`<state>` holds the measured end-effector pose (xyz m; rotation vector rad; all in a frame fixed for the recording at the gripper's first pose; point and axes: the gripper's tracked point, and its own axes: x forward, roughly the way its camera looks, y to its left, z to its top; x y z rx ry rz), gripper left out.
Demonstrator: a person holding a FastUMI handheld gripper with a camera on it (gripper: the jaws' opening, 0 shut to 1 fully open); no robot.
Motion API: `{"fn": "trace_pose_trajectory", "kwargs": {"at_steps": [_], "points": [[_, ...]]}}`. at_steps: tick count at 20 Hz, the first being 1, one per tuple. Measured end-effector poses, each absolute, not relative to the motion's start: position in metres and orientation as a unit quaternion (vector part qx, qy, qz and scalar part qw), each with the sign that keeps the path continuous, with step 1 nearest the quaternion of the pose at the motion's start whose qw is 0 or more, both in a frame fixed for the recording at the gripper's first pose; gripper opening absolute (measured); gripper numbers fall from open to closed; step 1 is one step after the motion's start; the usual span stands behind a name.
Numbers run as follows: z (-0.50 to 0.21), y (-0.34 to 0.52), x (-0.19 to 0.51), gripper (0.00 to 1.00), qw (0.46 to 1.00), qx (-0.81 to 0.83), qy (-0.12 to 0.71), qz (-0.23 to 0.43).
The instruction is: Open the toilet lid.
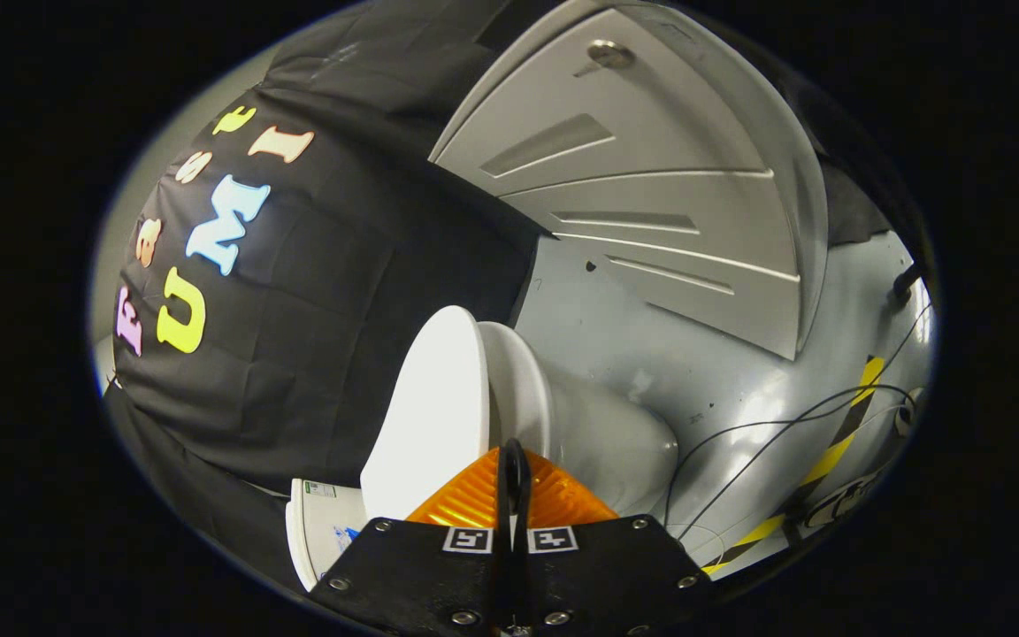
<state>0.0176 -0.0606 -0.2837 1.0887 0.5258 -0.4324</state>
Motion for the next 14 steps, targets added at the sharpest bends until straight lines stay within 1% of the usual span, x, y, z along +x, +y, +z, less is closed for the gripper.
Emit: {"fn": "trace_pose_trajectory", "kwargs": {"at_steps": [7,14], "points": [[-0.253,-0.058,0.022,0.0,0.834,0.453,0.247,-0.197],[-0.215,-0.049,0.027,0.0,0.873,0.387,0.237,-0.177]]}}
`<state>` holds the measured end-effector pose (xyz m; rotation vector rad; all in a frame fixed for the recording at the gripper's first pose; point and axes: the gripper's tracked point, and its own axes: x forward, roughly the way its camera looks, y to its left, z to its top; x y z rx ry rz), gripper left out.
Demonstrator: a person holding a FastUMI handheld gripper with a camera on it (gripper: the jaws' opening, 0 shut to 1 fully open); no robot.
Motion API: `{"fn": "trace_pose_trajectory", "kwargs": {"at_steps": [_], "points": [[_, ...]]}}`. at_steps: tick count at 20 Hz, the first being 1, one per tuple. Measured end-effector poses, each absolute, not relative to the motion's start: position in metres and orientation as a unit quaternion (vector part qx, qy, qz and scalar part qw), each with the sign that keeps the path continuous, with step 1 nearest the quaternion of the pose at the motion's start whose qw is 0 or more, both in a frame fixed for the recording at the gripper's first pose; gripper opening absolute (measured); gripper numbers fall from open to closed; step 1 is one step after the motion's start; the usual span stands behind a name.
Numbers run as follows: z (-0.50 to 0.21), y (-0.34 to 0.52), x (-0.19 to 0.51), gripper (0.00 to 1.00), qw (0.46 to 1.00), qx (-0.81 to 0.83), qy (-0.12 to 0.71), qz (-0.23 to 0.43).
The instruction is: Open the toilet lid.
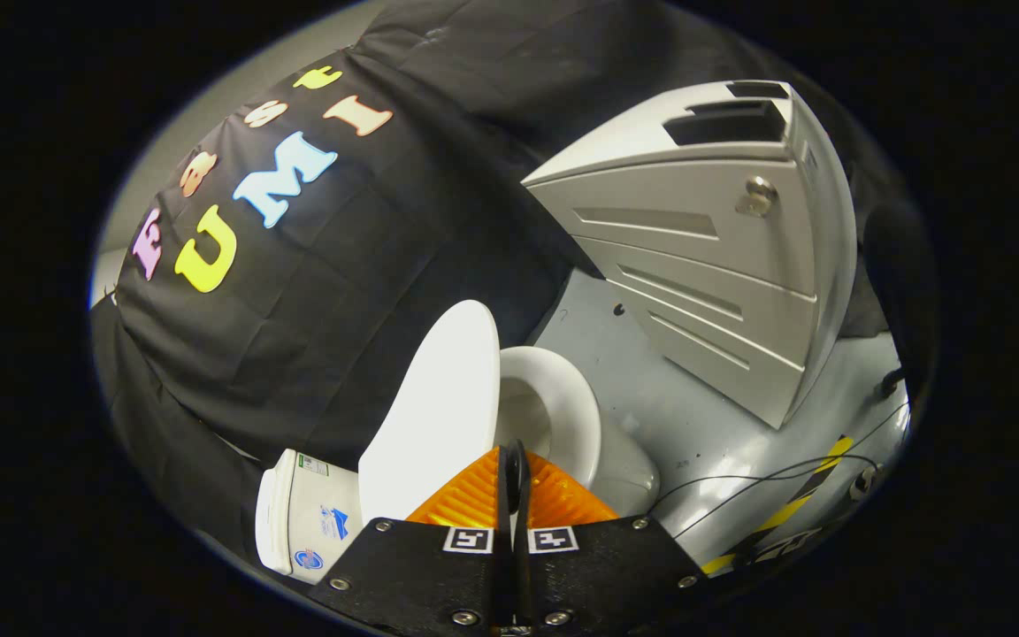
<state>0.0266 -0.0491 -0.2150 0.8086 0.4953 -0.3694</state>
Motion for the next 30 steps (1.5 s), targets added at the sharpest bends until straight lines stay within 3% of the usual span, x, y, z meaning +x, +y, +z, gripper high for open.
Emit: {"fn": "trace_pose_trajectory", "kwargs": {"at_steps": [16,30], "points": [[-0.095,0.013,0.045,0.0,0.939,0.224,0.21,-0.158],[-0.042,0.068,0.053,0.0,0.954,0.149,0.192,-0.175]]}}
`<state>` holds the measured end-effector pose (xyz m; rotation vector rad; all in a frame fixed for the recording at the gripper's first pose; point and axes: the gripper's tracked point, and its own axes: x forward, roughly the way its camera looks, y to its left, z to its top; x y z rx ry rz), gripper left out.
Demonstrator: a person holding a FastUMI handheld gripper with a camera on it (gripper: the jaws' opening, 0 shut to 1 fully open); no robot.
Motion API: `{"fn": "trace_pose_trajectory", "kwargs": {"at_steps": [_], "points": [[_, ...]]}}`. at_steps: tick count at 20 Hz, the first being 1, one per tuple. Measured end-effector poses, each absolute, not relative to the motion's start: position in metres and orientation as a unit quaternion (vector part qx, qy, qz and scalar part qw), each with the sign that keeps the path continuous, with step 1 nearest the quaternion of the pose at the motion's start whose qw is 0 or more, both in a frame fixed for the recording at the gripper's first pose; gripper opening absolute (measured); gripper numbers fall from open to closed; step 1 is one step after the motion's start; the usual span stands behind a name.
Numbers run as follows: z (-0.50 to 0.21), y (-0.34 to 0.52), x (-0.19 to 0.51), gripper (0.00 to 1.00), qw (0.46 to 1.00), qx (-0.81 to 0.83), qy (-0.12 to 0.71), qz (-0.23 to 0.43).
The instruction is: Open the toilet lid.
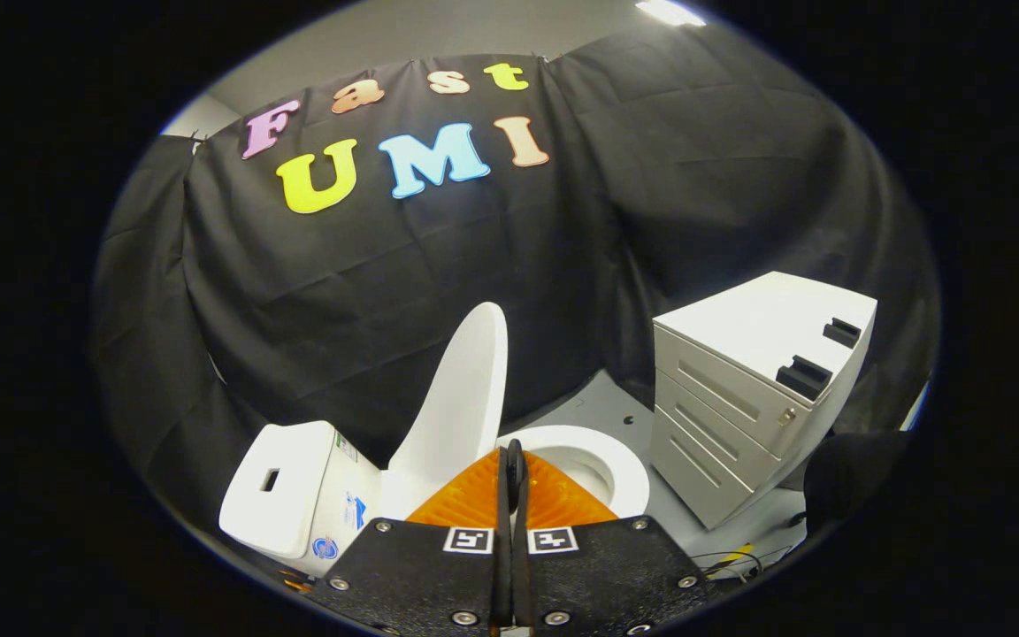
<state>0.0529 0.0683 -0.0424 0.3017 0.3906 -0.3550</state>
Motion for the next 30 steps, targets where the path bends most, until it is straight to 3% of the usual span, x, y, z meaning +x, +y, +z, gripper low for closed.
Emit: {"fn": "trace_pose_trajectory", "kwargs": {"at_steps": [30], "points": [[0.026,0.218,0.075,0.0,0.985,0.011,0.13,-0.115]]}}
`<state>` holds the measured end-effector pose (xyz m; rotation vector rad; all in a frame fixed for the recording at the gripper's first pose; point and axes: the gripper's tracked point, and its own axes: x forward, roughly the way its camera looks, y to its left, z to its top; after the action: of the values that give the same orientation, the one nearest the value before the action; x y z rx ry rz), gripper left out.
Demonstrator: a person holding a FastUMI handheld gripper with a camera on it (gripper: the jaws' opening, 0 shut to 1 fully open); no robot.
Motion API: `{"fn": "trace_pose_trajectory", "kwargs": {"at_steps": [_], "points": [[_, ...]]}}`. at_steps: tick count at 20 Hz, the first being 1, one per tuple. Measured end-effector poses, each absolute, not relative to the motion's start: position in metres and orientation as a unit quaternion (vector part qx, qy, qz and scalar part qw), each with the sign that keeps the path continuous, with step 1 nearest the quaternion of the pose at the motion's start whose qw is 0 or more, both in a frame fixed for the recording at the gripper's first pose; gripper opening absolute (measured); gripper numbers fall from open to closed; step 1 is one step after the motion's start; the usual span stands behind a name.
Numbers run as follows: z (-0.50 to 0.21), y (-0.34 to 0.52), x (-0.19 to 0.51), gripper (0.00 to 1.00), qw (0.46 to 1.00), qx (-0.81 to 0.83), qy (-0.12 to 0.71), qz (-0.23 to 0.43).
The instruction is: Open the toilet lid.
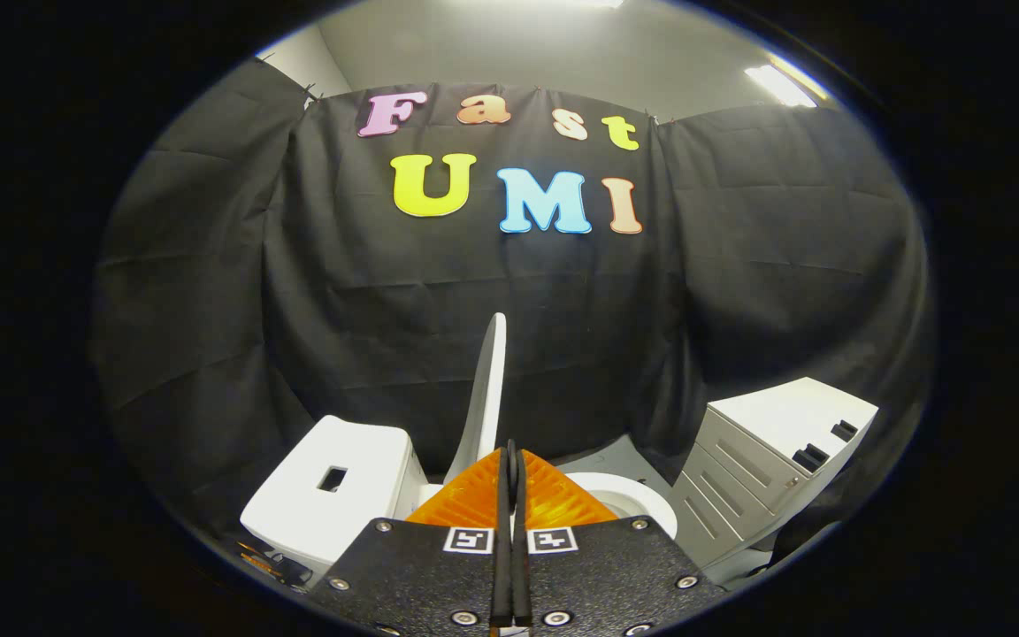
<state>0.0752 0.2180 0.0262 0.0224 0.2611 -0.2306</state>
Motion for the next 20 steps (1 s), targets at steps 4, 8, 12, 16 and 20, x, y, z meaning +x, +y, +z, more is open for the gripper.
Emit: {"fn": "trace_pose_trajectory", "kwargs": {"at_steps": [4,8,12,16,20], "points": [[0.029,0.239,0.077,0.0,0.987,-0.009,0.128,-0.1],[0.03,0.257,0.08,0.0,0.989,-0.014,0.122,-0.084],[0.032,0.268,0.081,0.0,0.989,-0.017,0.12,-0.08],[0.032,0.288,0.081,0.0,0.99,-0.039,0.118,-0.066],[0.031,0.307,0.084,0.0,0.99,-0.061,0.116,-0.053]]}}
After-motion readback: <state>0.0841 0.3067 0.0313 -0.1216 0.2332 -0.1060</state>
